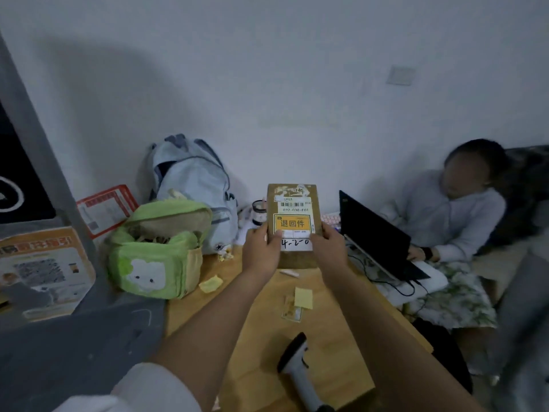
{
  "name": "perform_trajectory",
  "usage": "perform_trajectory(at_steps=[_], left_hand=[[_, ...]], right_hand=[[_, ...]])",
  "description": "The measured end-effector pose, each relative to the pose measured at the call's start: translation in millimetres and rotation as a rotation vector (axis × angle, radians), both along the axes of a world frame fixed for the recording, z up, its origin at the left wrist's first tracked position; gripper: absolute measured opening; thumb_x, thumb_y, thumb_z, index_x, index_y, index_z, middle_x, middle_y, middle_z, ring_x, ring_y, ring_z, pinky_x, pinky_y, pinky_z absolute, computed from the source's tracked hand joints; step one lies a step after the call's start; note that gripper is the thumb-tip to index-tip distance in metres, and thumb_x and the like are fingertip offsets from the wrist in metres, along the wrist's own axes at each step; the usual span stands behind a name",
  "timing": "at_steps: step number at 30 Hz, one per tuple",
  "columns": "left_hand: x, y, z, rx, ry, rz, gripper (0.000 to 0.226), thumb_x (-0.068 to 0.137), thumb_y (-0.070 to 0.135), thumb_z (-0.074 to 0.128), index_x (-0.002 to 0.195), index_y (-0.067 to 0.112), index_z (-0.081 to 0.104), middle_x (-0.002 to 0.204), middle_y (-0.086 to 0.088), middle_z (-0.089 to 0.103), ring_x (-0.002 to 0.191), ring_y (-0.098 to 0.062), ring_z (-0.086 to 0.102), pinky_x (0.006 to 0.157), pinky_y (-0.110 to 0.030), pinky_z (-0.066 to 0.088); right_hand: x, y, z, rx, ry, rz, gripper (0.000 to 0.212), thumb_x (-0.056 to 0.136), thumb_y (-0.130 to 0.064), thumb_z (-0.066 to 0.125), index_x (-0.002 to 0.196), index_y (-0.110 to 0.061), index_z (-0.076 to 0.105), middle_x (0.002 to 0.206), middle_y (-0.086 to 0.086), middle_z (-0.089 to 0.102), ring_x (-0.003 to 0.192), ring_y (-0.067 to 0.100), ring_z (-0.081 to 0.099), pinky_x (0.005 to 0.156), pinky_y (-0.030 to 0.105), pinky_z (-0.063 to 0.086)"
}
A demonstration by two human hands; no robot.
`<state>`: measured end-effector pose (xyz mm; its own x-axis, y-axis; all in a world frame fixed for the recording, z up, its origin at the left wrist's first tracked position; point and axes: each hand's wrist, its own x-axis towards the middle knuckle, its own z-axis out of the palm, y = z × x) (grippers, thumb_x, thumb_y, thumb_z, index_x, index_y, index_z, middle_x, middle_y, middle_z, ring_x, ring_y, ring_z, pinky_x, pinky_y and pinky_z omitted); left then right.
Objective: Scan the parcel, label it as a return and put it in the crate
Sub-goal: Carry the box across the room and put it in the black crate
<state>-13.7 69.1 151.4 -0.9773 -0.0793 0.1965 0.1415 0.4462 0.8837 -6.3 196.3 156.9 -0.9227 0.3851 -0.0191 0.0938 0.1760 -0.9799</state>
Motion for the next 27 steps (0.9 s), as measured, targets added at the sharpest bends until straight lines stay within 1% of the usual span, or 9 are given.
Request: perform_trajectory(at_steps=[4, 7, 9, 15, 17, 19, 21, 24, 27], left_hand=[[1.8, 26.7, 26.1, -0.014, 0.077, -0.204, 0.031, 0.091, 0.036, 0.049, 0.121, 0.032, 0.057, 0.122, -0.005, 0.058, 0.103, -0.022, 0.059, 0.092, -0.040, 0.051], [19.1, 52.4, 46.7, -0.012, 0.157, -0.319, 0.034, 0.091, 0.034, 0.049, 0.123, 0.026, 0.057, 0.118, -0.003, 0.056, 0.098, -0.017, 0.054, 0.083, -0.031, 0.046], [36.3, 70.9, 59.5, -0.027, 0.206, -0.374, 0.035, 0.092, 0.032, 0.049, 0.125, 0.024, 0.056, 0.114, -0.001, 0.053, 0.094, -0.014, 0.050, 0.081, -0.029, 0.042], [97.8, 128.7, 84.8, -0.016, 0.290, -0.568, 0.034, 0.093, 0.027, 0.049, 0.126, 0.022, 0.054, 0.110, -0.001, 0.047, 0.089, -0.014, 0.048, 0.080, -0.026, 0.041], [118.2, 145.7, 91.0, 0.002, 0.314, -0.634, 0.035, 0.093, 0.027, 0.049, 0.127, 0.020, 0.054, 0.106, 0.002, 0.043, 0.091, -0.017, 0.051, 0.082, -0.029, 0.045], [137.4, 164.5, 96.2, 0.020, 0.320, -0.704, 0.035, 0.093, 0.027, 0.050, 0.127, 0.021, 0.054, 0.107, 0.000, 0.045, 0.091, -0.021, 0.054, 0.085, -0.034, 0.050], [155.7, 183.0, 99.7, 0.031, 0.323, -0.776, 0.034, 0.092, 0.027, 0.050, 0.126, 0.022, 0.055, 0.113, -0.005, 0.052, 0.093, -0.024, 0.058, 0.086, -0.039, 0.053], [181.6, 208.8, 99.8, 0.049, 0.286, -0.852, 0.033, 0.092, 0.030, 0.050, 0.124, 0.023, 0.055, 0.120, -0.006, 0.053, 0.097, -0.025, 0.059, 0.088, -0.042, 0.053], [207.4, 235.3, 94.7, 0.043, 0.274, -0.914, 0.034, 0.092, 0.031, 0.048, 0.125, 0.023, 0.053, 0.120, -0.004, 0.050, 0.095, -0.021, 0.056, 0.084, -0.036, 0.049]], right_hand=[[32.8, 29.2, 30.3, 0.031, 0.093, -0.116, 0.031, 0.088, -0.013, 0.050, 0.113, -0.023, 0.066, 0.098, -0.004, 0.072, 0.084, 0.013, 0.066, 0.062, 0.027, 0.050], [66.7, 54.3, 47.9, 0.089, 0.161, -0.238, 0.027, 0.087, -0.015, 0.051, 0.108, -0.022, 0.066, 0.095, -0.006, 0.071, 0.086, 0.015, 0.066, 0.070, 0.029, 0.054], [93.2, 69.9, 59.7, 0.124, 0.191, -0.316, 0.027, 0.089, -0.013, 0.051, 0.109, -0.026, 0.064, 0.090, -0.010, 0.068, 0.079, 0.007, 0.062, 0.067, 0.022, 0.052], [176.3, 111.8, 82.7, 0.171, 0.222, -0.537, 0.046, 0.083, -0.026, 0.052, 0.129, -0.029, 0.056, 0.109, -0.007, 0.070, 0.092, 0.016, 0.067, 0.084, 0.045, 0.058], [203.7, 124.8, 87.7, 0.147, 0.243, -0.601, 0.042, 0.085, -0.022, 0.053, 0.127, -0.026, 0.058, 0.103, -0.010, 0.070, 0.092, 0.013, 0.067, 0.084, 0.040, 0.058], [230.3, 138.3, 92.9, 0.141, 0.272, -0.663, 0.035, 0.091, -0.012, 0.052, 0.123, -0.022, 0.060, 0.091, -0.016, 0.066, 0.081, 0.004, 0.065, 0.072, 0.023, 0.057], [256.5, 147.9, 97.6, 0.152, 0.287, -0.718, 0.034, 0.092, -0.009, 0.051, 0.122, -0.021, 0.059, 0.092, -0.013, 0.065, 0.080, 0.002, 0.064, 0.060, 0.013, 0.051], [288.5, 164.9, 99.3, 0.159, 0.273, -0.789, 0.035, 0.091, -0.011, 0.052, 0.123, -0.024, 0.059, 0.095, -0.011, 0.066, 0.090, 0.013, 0.065, 0.075, 0.027, 0.055], [321.0, 182.6, 95.2, 0.139, 0.258, -0.861, 0.035, 0.091, -0.012, 0.052, 0.123, -0.027, 0.059, 0.094, -0.012, 0.068, 0.091, 0.016, 0.067, 0.084, 0.040, 0.058]])
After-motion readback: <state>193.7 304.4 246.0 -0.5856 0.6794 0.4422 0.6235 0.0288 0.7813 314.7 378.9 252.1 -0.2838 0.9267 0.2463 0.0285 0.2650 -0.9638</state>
